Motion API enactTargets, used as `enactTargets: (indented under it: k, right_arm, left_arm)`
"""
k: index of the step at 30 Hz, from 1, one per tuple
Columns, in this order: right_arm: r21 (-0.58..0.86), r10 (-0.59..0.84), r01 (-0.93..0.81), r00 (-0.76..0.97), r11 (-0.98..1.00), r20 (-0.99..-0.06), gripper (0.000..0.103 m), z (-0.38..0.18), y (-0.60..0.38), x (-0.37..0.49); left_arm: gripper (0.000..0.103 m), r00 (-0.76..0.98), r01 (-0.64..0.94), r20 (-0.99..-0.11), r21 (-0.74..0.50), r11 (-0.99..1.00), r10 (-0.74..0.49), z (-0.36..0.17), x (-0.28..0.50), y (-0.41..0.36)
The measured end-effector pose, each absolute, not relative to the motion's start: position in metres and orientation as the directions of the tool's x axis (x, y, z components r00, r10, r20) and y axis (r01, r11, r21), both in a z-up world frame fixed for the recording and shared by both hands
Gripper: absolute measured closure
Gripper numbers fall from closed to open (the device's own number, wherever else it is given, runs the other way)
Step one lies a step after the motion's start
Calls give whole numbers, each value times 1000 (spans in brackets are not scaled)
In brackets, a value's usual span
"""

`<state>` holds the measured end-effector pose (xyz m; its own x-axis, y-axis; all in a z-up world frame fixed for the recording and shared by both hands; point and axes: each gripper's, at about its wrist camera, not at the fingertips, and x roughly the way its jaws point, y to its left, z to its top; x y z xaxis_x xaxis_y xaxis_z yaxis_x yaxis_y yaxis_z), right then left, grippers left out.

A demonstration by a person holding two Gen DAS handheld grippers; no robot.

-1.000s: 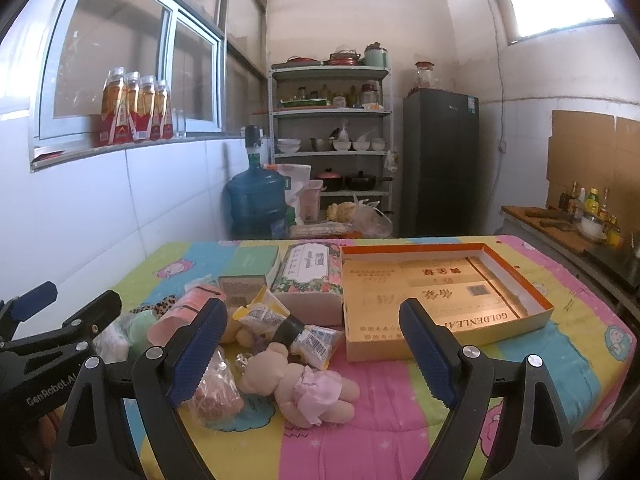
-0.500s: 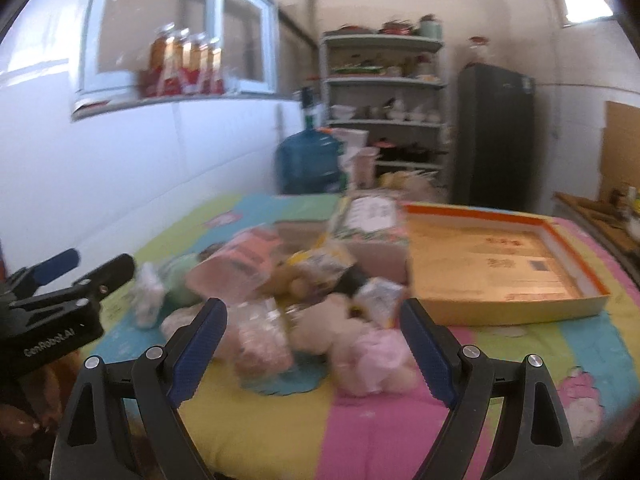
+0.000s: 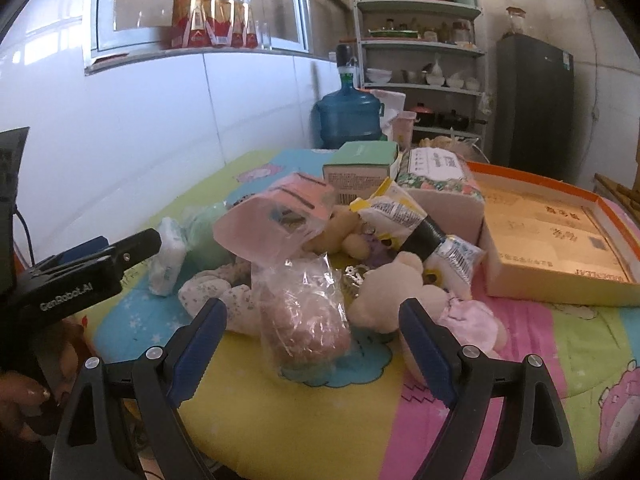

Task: Organize soft objects
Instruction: 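Grasp the clear bread bag with the right gripper while the left grasps the pink mask pack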

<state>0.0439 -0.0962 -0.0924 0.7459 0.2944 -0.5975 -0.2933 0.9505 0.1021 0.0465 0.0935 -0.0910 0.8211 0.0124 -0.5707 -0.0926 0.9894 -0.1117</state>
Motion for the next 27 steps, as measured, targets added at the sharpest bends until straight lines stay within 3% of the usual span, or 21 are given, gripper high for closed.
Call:
enactTargets:
  k: [6,8,10,19,24,27]
  right_arm:
    - [81,284,-296,747,952,-601,15,-97,-91,51]
    - [68,275,-295,753,953,-597,26,-97,-90,51]
    - [56,280,-309,751,950,-598,49,-98,-89,51]
    - [93,333,-350,728,932,-599,52,-95,-93,51]
    - [91,349,-355,779,930,-522,53,-75,-110,33]
    - [87,330,-331,810,940,-485,53,-64,-127,25]
  left_arm:
    - [11,815,-93,-579,-116,989,9,-97,50,94]
    - [11,821,-86,-571,-116,990,5,-95,49,91]
    - [11,824,-65,-566,-118,991,-14,-93,47,87]
    - [11,839,71,-529,-118,990,-123,-77,43,53]
    - [12,859,164,-483,-55,985,-170,-67,53,29]
    - [20,863,183,-482,16,983,-152,-69,66,21]
